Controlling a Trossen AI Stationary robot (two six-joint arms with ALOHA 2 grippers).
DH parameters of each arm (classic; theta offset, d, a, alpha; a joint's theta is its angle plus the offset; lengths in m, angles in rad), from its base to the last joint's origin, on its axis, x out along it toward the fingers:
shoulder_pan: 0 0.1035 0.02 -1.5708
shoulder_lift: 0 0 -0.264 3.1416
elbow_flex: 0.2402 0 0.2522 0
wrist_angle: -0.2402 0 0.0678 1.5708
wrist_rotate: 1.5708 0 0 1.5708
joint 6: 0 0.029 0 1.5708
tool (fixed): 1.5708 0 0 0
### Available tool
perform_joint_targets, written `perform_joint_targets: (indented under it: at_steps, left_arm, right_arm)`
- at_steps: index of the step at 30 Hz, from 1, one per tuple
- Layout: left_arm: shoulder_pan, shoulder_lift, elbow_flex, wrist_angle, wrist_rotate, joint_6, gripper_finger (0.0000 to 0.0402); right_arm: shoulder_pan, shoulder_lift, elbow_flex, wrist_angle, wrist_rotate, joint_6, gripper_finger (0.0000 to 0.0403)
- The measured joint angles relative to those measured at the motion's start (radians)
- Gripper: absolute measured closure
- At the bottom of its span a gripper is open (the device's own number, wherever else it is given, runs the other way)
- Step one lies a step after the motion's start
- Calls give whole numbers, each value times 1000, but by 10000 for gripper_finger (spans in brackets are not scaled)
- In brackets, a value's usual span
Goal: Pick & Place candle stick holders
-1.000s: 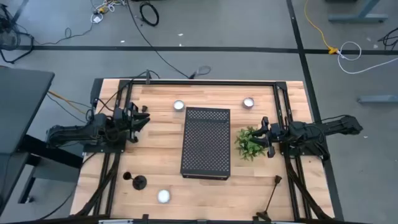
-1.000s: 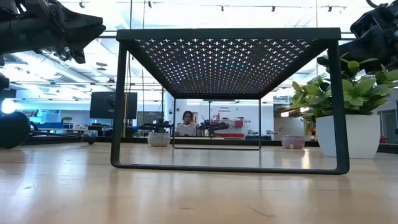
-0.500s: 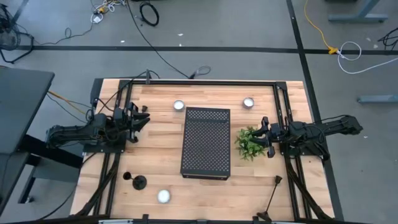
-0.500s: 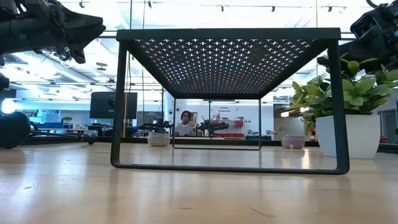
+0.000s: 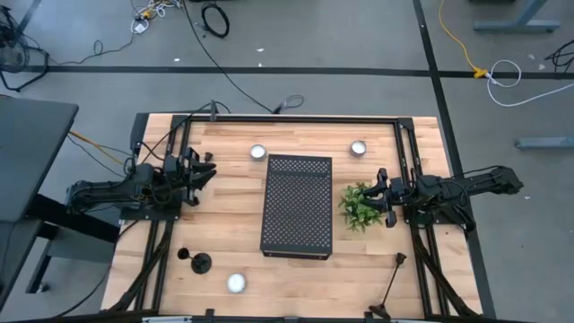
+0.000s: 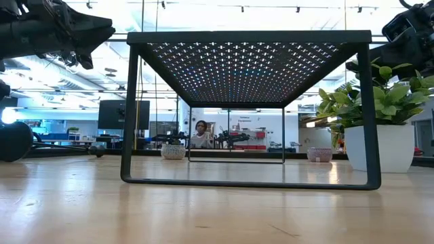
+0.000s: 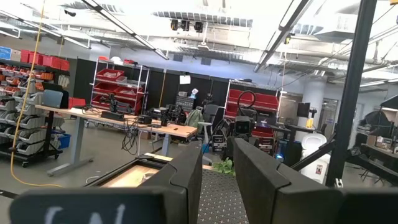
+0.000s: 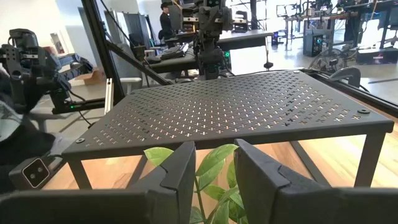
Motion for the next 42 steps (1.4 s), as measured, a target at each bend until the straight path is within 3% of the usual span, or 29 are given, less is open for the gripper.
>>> perform_joint_targets:
  at_steps: [24,31,42]
  left_arm:
    - [0,0,0,7,0,0,307]
    - [0,0,0,15,-9,0,307]
    - [0,0,0,15,4,-1,307]
  right_arm:
    - [0,0,0,0,0,0,292]
    - [0,0,0,32,16,-112,292]
    - [0,0,0,233,5,110,292]
